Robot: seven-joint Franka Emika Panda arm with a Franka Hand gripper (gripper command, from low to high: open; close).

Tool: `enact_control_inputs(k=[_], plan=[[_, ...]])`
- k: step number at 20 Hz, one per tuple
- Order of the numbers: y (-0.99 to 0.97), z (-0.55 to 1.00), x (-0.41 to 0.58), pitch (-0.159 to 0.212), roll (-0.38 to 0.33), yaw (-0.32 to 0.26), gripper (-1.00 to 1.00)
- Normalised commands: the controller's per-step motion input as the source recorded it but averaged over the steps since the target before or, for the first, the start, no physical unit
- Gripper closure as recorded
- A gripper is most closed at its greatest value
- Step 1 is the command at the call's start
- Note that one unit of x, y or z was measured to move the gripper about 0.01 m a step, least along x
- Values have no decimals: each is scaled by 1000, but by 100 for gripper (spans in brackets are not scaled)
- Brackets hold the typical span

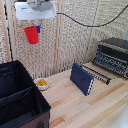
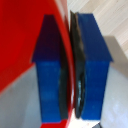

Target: Kindly spot and seek the red cup placed ahead of you. Cautiously adjust your gripper towards the red cup, gripping it gently. Find the after-storage area of the caddy. Relocate the red cup in your grip over the rear portion and softly release it into the compartment.

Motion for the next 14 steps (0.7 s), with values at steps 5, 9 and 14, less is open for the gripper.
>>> enact_control_inputs(k=[5,9,14], plan=[[824,306,9,46,0,48,100],[842,109,0,8,0,37,100],[814,4,-10,0,0,42,100]])
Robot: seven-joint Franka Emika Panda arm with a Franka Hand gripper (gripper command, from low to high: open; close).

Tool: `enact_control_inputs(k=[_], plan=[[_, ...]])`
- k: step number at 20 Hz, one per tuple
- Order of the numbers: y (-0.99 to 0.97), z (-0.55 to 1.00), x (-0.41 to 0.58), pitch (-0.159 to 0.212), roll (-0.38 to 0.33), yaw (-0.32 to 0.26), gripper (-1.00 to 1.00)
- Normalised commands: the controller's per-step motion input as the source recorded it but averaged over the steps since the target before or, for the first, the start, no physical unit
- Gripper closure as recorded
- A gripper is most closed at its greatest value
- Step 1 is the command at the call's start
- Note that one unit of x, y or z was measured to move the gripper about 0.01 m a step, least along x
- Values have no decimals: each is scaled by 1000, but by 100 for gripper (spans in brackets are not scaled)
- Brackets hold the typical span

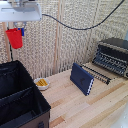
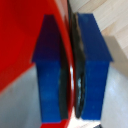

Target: Kindly spot and seek the red cup placed ahead of you. Cautiously adjust your gripper towards the red cup, gripping it gently. Find the after-storage area of the caddy. Relocate the red cup in your grip over the rear portion and softly release it into the compartment.

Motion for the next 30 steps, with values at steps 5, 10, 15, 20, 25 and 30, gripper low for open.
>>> enact_control_inputs(k=[5,10,15,20,25,30], plan=[[733,-5,-97,16,-18,61,100],[562,-199,-116,10,-66,51,100],[334,-401,-1,0,-76,48,100],[74,-451,0,-7,-51,65,100],[-3,-341,4,-11,-9,81,-100],[-45,-105,137,0,0,86,-100]])
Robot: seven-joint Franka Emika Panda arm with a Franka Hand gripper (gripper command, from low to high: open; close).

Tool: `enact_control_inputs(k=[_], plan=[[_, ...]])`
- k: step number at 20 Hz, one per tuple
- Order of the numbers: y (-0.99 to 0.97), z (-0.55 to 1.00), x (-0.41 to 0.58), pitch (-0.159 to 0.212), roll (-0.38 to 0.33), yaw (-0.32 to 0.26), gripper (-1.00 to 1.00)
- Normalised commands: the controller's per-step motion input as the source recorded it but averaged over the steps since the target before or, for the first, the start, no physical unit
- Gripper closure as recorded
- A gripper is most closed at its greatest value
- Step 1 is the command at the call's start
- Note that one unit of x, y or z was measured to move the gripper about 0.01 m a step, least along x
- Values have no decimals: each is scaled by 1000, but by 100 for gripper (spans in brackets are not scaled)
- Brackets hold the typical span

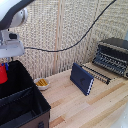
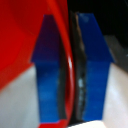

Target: Kindly spot and seek the red cup placed ahead of you. Cautiously adjust your gripper towards the red cup, gripping it gently. Find the after-storage area of the caddy. Relocate the red cup in your grip over the rear portion and softly release it into the compartment.

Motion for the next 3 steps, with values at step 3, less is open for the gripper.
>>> enact_control_inputs(k=[3], plan=[[-190,154,378,32,11,9,-100]])
